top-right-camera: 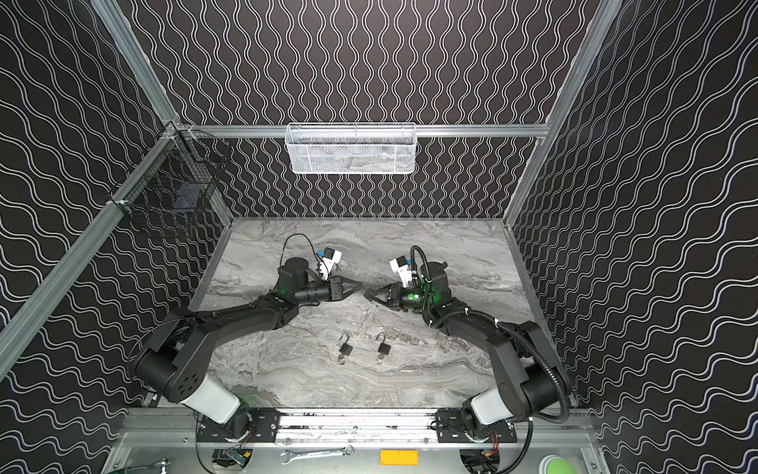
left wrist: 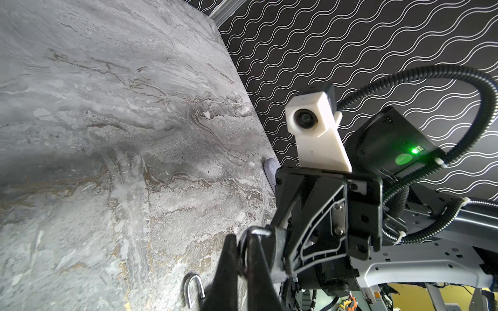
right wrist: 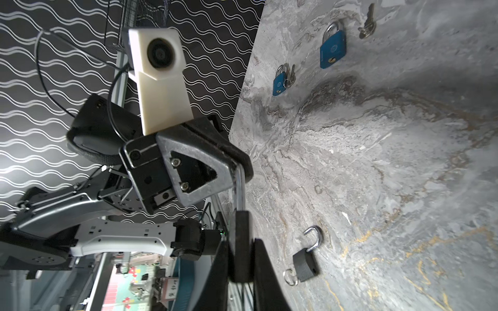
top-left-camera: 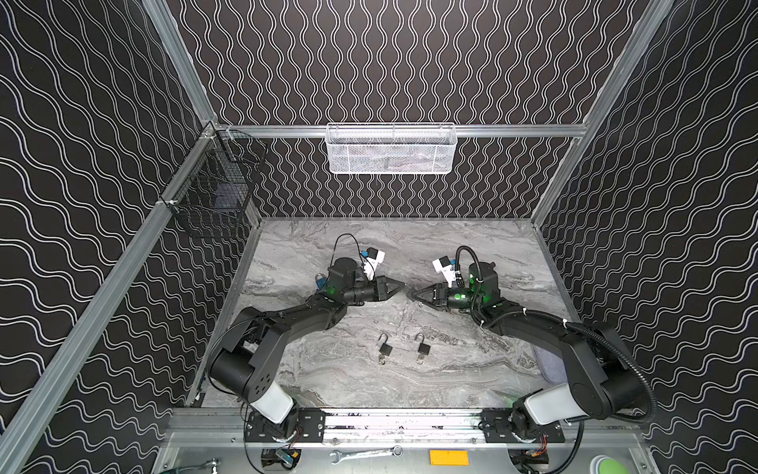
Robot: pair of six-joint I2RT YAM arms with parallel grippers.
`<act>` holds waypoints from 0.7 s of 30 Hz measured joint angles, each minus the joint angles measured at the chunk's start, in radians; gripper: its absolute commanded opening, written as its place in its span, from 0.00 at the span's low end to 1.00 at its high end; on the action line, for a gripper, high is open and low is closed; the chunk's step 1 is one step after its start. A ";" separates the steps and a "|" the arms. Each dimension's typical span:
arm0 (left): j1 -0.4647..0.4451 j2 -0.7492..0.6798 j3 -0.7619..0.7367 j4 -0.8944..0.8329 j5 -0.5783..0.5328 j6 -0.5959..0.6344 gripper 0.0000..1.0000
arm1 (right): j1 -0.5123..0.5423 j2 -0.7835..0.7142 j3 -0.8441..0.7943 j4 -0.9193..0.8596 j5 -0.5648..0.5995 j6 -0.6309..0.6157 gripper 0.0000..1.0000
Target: Lock with the key
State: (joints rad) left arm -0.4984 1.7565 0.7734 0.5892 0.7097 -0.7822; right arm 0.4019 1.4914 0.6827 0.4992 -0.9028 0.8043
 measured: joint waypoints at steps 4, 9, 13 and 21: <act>0.000 0.000 -0.007 0.014 0.000 0.000 0.00 | -0.004 0.003 -0.008 0.032 -0.014 0.049 0.00; 0.000 0.000 -0.008 0.030 0.004 -0.002 0.00 | -0.005 0.003 -0.007 0.045 -0.015 0.067 0.00; 0.000 -0.007 -0.009 0.030 0.000 -0.012 0.00 | -0.005 0.011 0.005 0.043 -0.020 0.055 0.00; -0.006 -0.014 -0.005 0.036 -0.016 -0.056 0.00 | -0.005 0.037 0.040 0.040 -0.026 0.033 0.00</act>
State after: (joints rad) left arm -0.5045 1.7424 0.7685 0.6250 0.6933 -0.8383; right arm 0.3965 1.5280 0.7223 0.5388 -0.9287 0.8375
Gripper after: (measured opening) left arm 0.068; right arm 0.136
